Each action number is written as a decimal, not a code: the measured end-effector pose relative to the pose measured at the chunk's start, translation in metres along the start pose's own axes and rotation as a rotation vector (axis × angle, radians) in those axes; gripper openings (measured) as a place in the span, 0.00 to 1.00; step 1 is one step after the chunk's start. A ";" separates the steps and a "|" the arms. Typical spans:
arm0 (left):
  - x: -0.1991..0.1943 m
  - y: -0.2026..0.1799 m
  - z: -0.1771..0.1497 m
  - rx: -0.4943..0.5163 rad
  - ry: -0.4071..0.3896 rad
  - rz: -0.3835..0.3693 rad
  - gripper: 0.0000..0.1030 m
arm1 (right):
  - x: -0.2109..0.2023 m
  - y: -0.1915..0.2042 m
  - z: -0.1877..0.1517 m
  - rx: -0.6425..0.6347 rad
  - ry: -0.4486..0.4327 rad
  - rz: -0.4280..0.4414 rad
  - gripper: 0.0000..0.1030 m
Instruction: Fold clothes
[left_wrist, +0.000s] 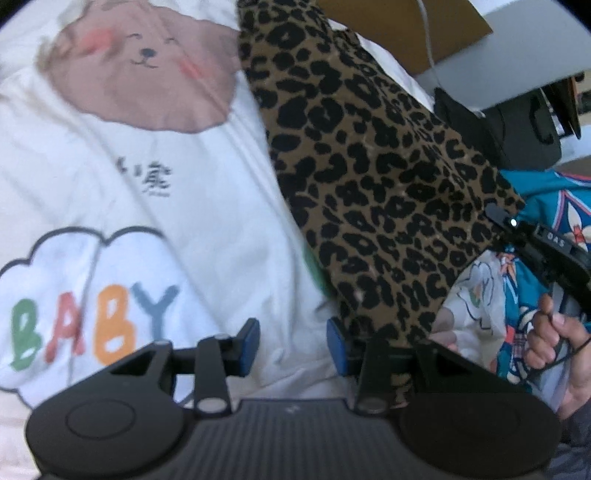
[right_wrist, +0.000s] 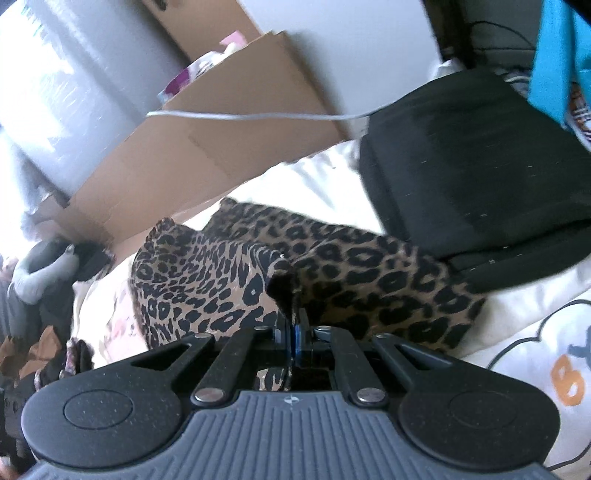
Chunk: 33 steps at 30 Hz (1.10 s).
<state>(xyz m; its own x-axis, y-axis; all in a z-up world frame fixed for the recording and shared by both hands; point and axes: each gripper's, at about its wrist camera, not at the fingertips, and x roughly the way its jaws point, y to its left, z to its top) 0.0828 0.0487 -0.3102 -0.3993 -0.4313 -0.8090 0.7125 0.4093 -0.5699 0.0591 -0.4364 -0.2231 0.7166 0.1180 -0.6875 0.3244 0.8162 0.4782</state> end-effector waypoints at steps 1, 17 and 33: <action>0.001 0.002 0.001 0.010 0.002 -0.004 0.41 | 0.000 -0.004 0.001 0.004 -0.003 -0.006 0.00; -0.034 0.014 0.029 0.213 0.079 0.082 0.40 | 0.007 -0.069 0.000 0.156 -0.030 -0.023 0.00; -0.058 -0.075 0.091 0.439 0.085 0.176 0.40 | 0.019 -0.112 -0.025 0.384 -0.077 0.020 0.00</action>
<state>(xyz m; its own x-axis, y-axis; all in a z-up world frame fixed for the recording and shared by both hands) 0.1048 -0.0299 -0.2080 -0.2835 -0.3109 -0.9072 0.9425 0.0841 -0.3234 0.0207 -0.5116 -0.3031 0.7642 0.0771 -0.6404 0.5074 0.5411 0.6706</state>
